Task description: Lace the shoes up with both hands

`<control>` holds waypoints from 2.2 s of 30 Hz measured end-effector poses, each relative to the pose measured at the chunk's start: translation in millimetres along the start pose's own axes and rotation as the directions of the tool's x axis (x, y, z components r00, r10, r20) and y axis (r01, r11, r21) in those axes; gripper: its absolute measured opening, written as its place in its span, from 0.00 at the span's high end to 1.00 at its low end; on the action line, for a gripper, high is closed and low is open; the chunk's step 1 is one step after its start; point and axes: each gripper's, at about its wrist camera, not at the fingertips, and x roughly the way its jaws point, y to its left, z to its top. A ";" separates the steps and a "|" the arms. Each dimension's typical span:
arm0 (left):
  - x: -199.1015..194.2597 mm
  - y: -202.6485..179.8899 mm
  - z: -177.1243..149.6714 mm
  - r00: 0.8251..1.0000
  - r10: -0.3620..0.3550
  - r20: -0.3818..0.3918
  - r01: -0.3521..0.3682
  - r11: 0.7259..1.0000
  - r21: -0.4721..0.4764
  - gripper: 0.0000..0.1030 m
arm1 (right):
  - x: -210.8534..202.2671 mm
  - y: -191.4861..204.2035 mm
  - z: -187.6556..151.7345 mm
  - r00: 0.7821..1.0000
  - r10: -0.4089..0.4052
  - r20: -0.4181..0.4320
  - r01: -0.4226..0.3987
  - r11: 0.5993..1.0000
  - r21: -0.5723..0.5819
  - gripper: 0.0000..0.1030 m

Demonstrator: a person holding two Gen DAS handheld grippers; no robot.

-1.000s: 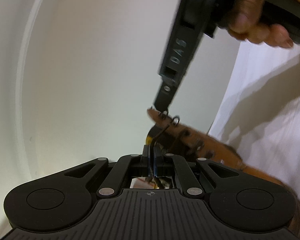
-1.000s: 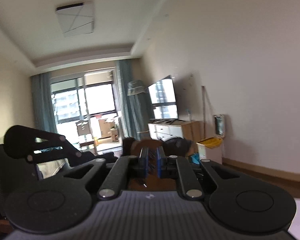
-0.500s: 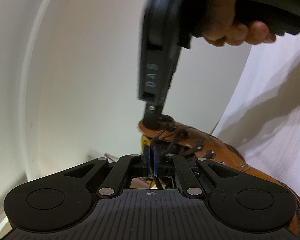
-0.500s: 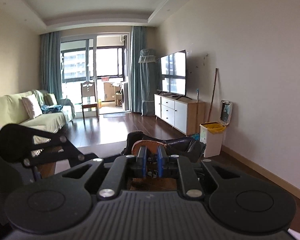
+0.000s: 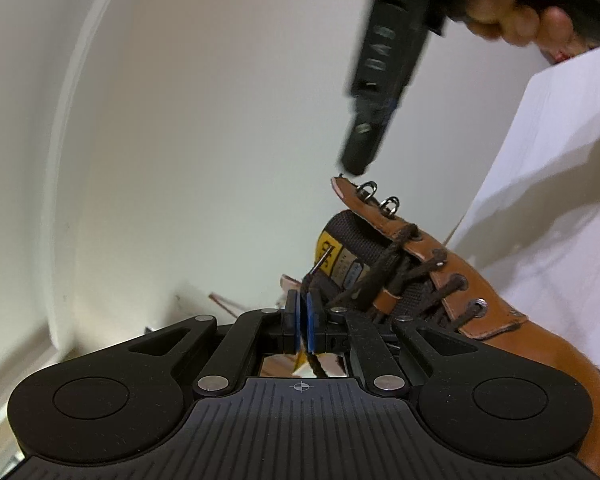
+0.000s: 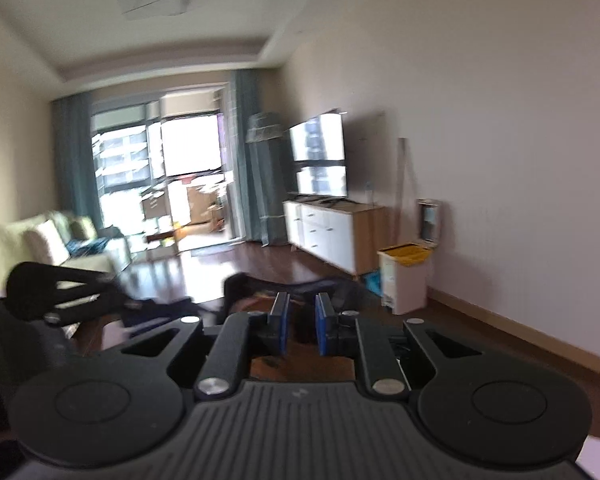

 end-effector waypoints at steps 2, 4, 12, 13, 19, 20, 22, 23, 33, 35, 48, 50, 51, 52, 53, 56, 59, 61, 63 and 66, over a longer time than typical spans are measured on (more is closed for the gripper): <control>-11.2 5.9 -1.9 1.000 -0.015 0.005 0.015 0.999 -0.032 0.97 | 2.1 -10.0 -2.9 0.999 -0.033 -0.006 0.033 0.999 0.016 0.84; -23.5 12.8 -2.8 0.998 -0.055 0.006 0.056 0.994 -0.093 0.97 | 5.4 -17.9 -4.4 0.999 -0.054 -0.011 0.054 0.998 0.026 0.84; 18.4 39.6 -38.4 0.993 -0.103 -0.052 0.082 0.946 -0.312 0.97 | 50.6 -39.8 -5.4 0.979 -0.112 -0.168 0.105 0.993 -0.054 0.64; 26.7 40.9 -44.8 0.992 -0.114 -0.060 0.090 0.944 -0.318 0.97 | 52.3 -39.7 -11.8 0.974 -0.126 -0.190 0.116 0.991 -0.060 0.65; 73.3 43.5 -80.5 0.978 -0.194 -0.078 0.155 0.923 -0.353 0.97 | 39.0 -8.7 -68.3 0.920 -0.132 -0.370 0.138 0.990 -0.010 0.65; 84.0 38.3 -79.8 0.976 -0.205 -0.067 0.169 0.921 -0.350 0.97 | 32.2 -0.6 -73.7 0.918 -0.123 -0.378 0.133 0.991 0.000 0.65; 97.5 28.5 -79.4 0.974 -0.224 -0.042 0.196 0.918 -0.346 0.97 | 19.2 16.0 -83.4 0.917 -0.102 -0.386 0.119 0.993 0.023 0.66; 101.3 23.7 -79.5 0.972 -0.232 -0.029 0.208 0.916 -0.344 0.97 | 13.6 26.6 -88.2 0.916 -0.102 -0.388 0.118 0.993 0.016 0.67; 112.4 2.5 -96.7 0.965 -0.262 0.018 0.251 0.896 -0.366 0.97 | 5.0 102.7 -112.4 0.908 -0.081 -0.411 0.057 0.996 -0.071 0.97; 107.6 0.9 -100.4 0.965 -0.261 0.018 0.249 0.897 -0.364 0.97 | 7.7 112.5 -113.0 0.910 -0.065 -0.408 0.042 0.997 -0.066 0.96; 49.4 38.3 -129.9 0.985 -0.168 -0.035 0.145 0.923 -0.356 0.97 | 85.5 180.5 -104.1 0.939 0.002 -0.344 -0.039 0.994 -0.101 0.88; 30.0 47.3 -132.6 0.987 -0.159 -0.036 0.137 0.928 -0.346 0.97 | 93.8 182.8 -103.2 0.944 0.015 -0.330 -0.046 0.995 -0.086 0.88; 23.3 49.9 -131.0 0.987 -0.159 -0.032 0.139 0.929 -0.342 0.97 | 94.6 182.8 -102.8 0.947 0.019 -0.321 -0.048 0.996 -0.081 0.87; 17.2 49.3 -129.6 0.987 -0.162 -0.022 0.145 0.932 -0.333 0.97 | 93.7 182.3 -102.0 0.949 0.023 -0.315 -0.049 0.996 -0.076 0.87; 11.2 48.7 -128.1 0.986 -0.164 -0.012 0.151 0.934 -0.324 0.97 | 88.0 180.6 -100.2 0.951 0.024 -0.308 -0.045 0.997 -0.062 0.85; -9.7 43.7 -120.9 0.981 -0.190 0.030 0.190 0.936 -0.296 0.97 | 59.4 173.2 -93.9 0.960 -0.006 -0.282 -0.003 0.999 -0.032 0.78; 14.8 37.2 -114.0 0.974 -0.215 0.072 0.226 0.942 -0.249 0.97 | 23.3 166.9 -94.5 0.964 -0.111 -0.241 0.112 0.994 -0.012 0.70; 29.5 27.4 -107.1 0.972 -0.219 0.087 0.234 0.943 -0.237 0.97 | 3.9 164.2 -94.7 0.959 -0.181 -0.217 0.185 0.983 0.000 0.70; 61.6 21.1 -106.8 0.971 -0.221 0.087 0.236 0.941 -0.245 0.97 | -12.6 155.6 -91.7 0.946 -0.258 -0.195 0.263 0.965 0.000 0.70; 64.8 8.4 -93.5 0.979 -0.193 0.072 0.205 0.947 -0.249 0.97 | -29.2 141.1 -81.2 0.935 -0.313 -0.169 0.318 0.948 0.006 0.67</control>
